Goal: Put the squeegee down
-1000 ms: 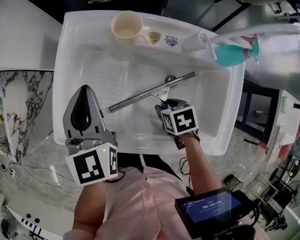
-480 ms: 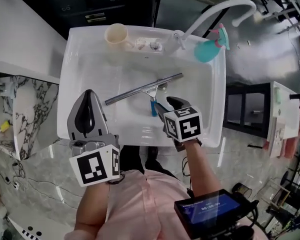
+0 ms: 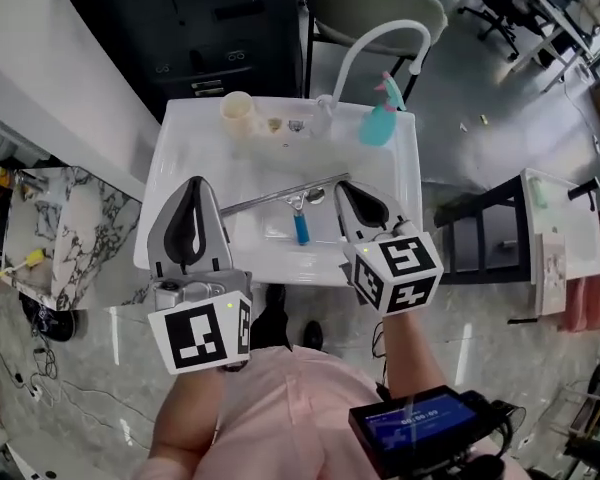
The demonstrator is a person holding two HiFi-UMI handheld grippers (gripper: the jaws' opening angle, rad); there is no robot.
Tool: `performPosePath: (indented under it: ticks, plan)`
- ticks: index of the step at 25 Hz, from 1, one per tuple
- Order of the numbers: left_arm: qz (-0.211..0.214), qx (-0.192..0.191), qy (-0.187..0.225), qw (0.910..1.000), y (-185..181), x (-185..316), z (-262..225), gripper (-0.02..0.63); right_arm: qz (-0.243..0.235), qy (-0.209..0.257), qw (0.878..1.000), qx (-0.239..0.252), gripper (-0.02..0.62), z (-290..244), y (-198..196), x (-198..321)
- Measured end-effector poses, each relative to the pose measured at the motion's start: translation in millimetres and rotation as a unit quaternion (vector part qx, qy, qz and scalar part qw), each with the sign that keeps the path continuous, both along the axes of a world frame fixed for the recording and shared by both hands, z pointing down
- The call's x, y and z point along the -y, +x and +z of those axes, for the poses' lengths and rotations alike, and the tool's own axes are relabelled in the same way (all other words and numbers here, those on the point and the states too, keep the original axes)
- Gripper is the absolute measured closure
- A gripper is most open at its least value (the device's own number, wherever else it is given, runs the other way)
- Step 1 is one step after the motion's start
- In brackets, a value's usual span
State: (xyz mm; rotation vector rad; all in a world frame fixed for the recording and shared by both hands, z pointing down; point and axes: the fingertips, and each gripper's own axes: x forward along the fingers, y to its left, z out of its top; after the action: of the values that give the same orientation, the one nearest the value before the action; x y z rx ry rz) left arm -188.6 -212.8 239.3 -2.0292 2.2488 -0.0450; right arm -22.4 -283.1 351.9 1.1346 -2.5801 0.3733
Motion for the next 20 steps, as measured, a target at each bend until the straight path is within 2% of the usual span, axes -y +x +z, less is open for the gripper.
performPosePath:
  ticks: [4,7,13,20]
  plan:
    - [0.004,0.008,0.021,0.9997,19,-17,-26,0.597,-0.001,0.076,0.997,-0.005,0.594,-40,11,-20]
    - [0.008,0.014,0.03,0.9994,32,-24,-36,0.597,0.0,0.111,0.994,0.007,0.594,-63,20,-30]
    - [0.013,0.019,0.034,0.9992,51,-32,-44,0.597,0.005,0.133,0.991,0.024,0.595,-82,37,-40]
    - [0.015,0.018,0.038,0.999,59,-35,-43,0.597,-0.002,0.151,0.988,0.018,0.597,-87,37,-46]
